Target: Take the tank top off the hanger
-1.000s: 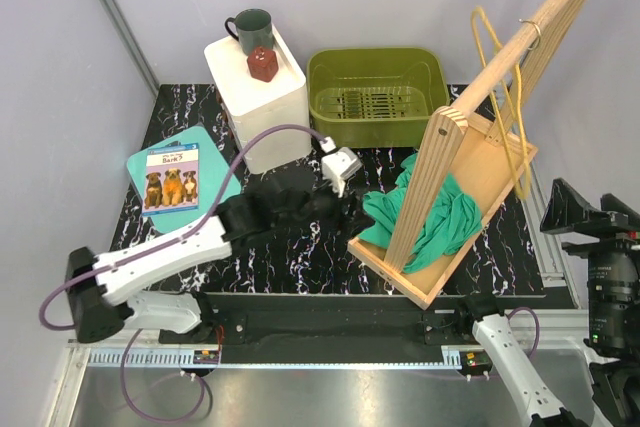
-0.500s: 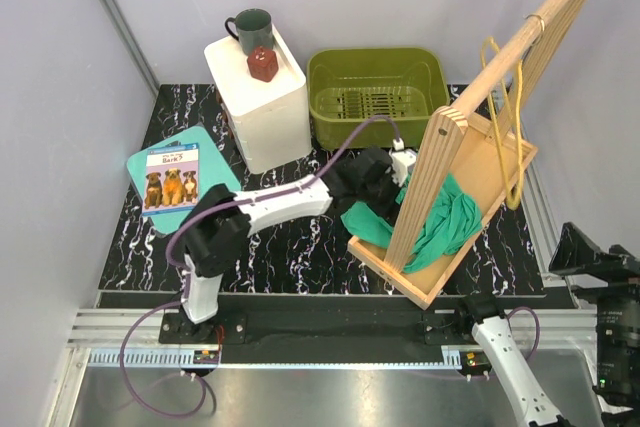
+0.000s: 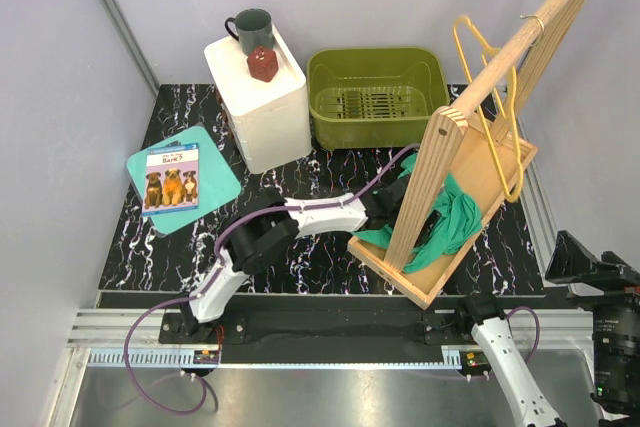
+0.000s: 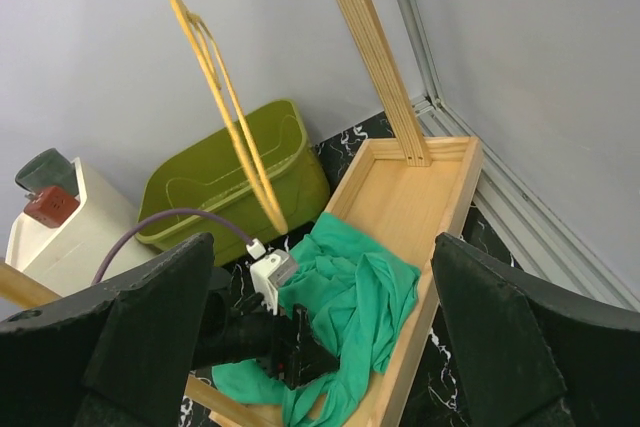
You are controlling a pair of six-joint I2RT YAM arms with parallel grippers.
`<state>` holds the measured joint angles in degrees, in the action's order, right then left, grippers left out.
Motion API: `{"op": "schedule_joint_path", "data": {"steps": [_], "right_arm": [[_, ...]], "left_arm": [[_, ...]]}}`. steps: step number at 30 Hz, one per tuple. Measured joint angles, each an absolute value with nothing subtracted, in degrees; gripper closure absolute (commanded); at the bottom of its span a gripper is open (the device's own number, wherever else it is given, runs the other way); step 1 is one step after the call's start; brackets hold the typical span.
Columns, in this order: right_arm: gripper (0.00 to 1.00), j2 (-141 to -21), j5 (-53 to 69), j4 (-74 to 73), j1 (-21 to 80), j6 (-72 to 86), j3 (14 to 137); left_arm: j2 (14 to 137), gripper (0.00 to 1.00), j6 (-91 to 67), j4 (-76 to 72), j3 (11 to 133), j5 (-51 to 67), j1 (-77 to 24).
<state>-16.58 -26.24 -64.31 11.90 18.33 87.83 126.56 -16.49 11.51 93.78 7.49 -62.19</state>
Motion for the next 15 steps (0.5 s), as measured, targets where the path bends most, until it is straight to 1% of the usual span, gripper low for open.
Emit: {"op": "schedule_joint_path", "data": {"steps": [2, 4, 5, 6, 7, 9, 10, 11, 12, 15], "right_arm": [[0.03, -16.2, -26.0, -64.3, 11.9, 18.5, 87.5], [0.03, -15.7, -26.0, -64.3, 11.9, 18.7, 87.0], [0.03, -15.4, -26.0, -64.2, 11.9, 18.9, 86.6], [0.04, -15.0, -26.0, -64.2, 11.9, 19.0, 86.0], [0.04, -14.7, -26.0, -64.2, 11.9, 19.2, 85.6], [0.04, -14.3, -26.0, -64.2, 11.9, 19.4, 85.0], [0.04, -14.1, -26.0, -64.1, 11.9, 19.5, 84.6], [0.04, -13.8, -26.0, -64.1, 11.9, 19.6, 84.4], [0.04, -13.4, -26.0, -64.1, 11.9, 19.7, 83.9], [0.04, -12.1, -26.0, -64.1, 11.9, 19.8, 83.2]], "left_arm": [[126.7, 0.25, -17.1, 10.1, 93.7, 5.7, -62.4], [126.8, 0.34, -17.6, 9.1, 93.4, 3.6, -62.7], [126.8, 0.41, -17.9, 8.6, 93.1, 2.5, -62.9], [126.8, 0.58, -18.1, 8.0, 92.8, 1.4, -63.0], [126.9, 0.68, -18.3, 7.3, 92.4, 0.5, -63.1], [126.9, 0.8, -18.5, 5.9, 91.6, -1.0, -63.2], [126.9, 0.89, -18.8, 5.3, 91.2, -1.1, -63.2], [126.9, 0.95, -18.8, 4.6, 90.8, -1.2, -63.1], [126.9, 1.0, -18.8, 4.0, 90.4, -1.1, -62.9], [126.7, 1.0, -19.0, 2.9, 89.7, -0.5, -62.7]]}}
